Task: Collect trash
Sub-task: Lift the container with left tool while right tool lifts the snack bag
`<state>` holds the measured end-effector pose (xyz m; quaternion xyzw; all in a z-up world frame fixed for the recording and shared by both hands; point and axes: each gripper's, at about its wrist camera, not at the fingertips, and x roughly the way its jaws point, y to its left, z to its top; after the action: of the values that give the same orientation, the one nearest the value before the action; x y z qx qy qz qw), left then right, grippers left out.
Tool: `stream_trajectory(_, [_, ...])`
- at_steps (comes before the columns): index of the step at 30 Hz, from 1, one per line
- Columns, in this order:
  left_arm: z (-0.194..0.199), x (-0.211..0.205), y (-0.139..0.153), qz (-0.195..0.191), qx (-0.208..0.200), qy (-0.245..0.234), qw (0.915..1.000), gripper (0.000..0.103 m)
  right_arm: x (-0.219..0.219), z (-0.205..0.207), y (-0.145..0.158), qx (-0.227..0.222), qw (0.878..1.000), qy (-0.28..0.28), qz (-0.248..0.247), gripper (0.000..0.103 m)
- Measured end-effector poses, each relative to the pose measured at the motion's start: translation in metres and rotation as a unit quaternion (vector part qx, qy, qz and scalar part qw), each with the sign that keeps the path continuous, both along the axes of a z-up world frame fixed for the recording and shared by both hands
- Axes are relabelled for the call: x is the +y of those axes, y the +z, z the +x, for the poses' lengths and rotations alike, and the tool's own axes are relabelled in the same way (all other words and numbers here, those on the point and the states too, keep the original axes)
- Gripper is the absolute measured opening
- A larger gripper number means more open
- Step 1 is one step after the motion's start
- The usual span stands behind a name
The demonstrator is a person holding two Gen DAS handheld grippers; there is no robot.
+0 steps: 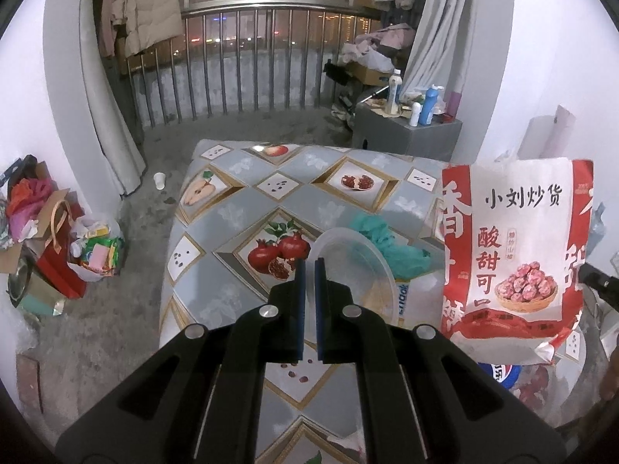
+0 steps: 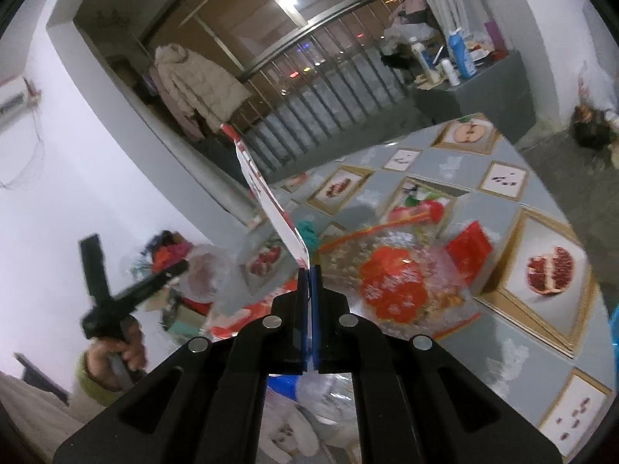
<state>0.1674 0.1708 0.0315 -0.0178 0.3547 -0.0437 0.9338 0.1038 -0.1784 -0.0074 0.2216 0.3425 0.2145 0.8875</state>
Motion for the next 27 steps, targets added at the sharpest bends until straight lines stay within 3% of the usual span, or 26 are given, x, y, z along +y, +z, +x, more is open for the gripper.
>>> stream_trajectory(8, [-0.005,-0.004,-0.006,-0.011,0.008,-0.016,0.9998,0.003,-0.025,-0.034,0.003,0.000,0.999,-0.045,0.005,0.002])
stream_trajectory(11, [-0.007,-0.005,-0.005,-0.013,0.006,-0.021,0.9997,0.003,-0.036,-0.038,-0.009,0.030,0.998,-0.051,0.025,0.002])
stream_trajectory(16, [-0.010,-0.007,-0.007,-0.018,0.007,-0.026,0.9995,0.003,-0.059,-0.035,-0.042,0.082,0.986,-0.067,0.128,0.003])
stream_trajectory(21, [-0.012,-0.011,-0.010,-0.020,0.016,-0.031,0.9992,0.003,-0.067,-0.026,-0.072,0.112,0.973,-0.062,0.192,0.005])
stream_trajectory(25, [-0.013,-0.015,-0.010,-0.020,0.018,-0.033,0.9991,0.003,-0.071,-0.019,-0.095,0.128,0.958,-0.056,0.249,0.021])
stream_trajectory(27, [-0.013,-0.016,-0.010,-0.020,0.018,-0.033,0.9991,0.003,-0.071,-0.016,-0.102,0.135,0.955,-0.058,0.257,0.022])
